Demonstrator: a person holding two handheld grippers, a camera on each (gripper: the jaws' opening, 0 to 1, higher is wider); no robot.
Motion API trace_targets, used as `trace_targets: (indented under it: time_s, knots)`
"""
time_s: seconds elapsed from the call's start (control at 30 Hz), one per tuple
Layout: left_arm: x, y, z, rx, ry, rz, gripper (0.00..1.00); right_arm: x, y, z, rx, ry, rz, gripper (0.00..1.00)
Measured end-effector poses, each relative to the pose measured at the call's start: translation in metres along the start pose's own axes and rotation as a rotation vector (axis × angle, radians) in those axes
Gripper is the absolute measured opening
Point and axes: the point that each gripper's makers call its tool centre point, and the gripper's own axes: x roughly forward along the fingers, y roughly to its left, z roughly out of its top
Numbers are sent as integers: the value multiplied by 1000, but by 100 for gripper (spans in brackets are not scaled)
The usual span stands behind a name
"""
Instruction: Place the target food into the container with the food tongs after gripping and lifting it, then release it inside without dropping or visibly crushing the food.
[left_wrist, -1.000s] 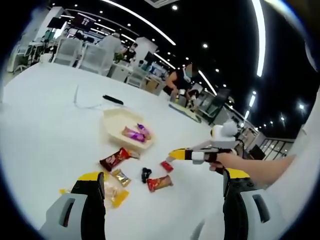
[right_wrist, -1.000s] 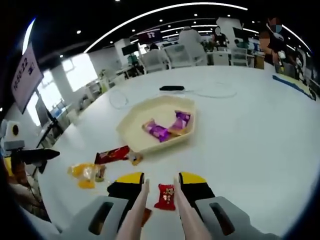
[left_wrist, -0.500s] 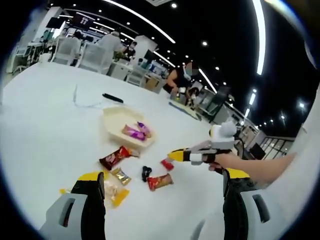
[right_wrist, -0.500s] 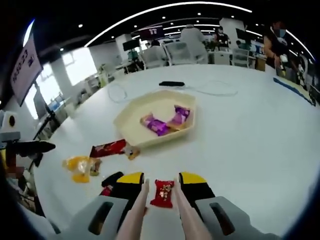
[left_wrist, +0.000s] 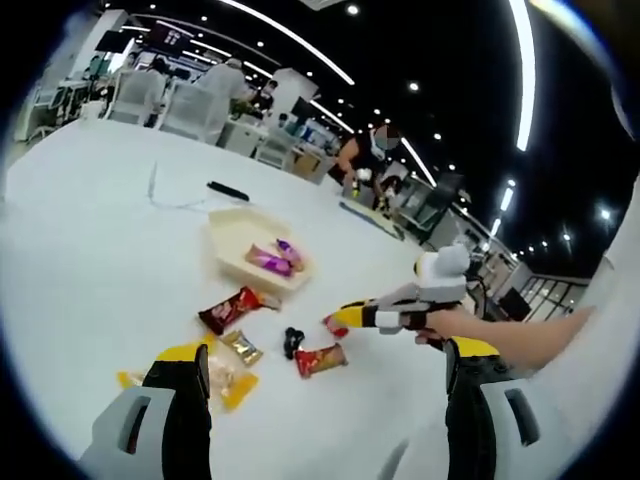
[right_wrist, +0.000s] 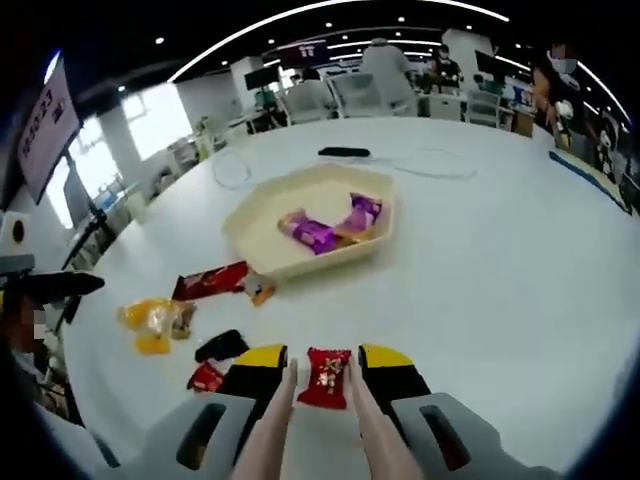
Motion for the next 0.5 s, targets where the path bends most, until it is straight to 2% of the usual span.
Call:
trace_targets:
  time_s: [0.3, 0.4, 0.5]
  knots:
    - [5, -3, -2, -6, 9, -11, 99, -1, -3, -1, -32, -11, -8, 24]
    - [6, -3, -3, -8, 10, -16, 99, 0, -2, -3, -163, -16, -7, 23]
    - [8, -5, -3, -10, 11, -23, 99, 0, 1, -3, -198, -6, -4, 21]
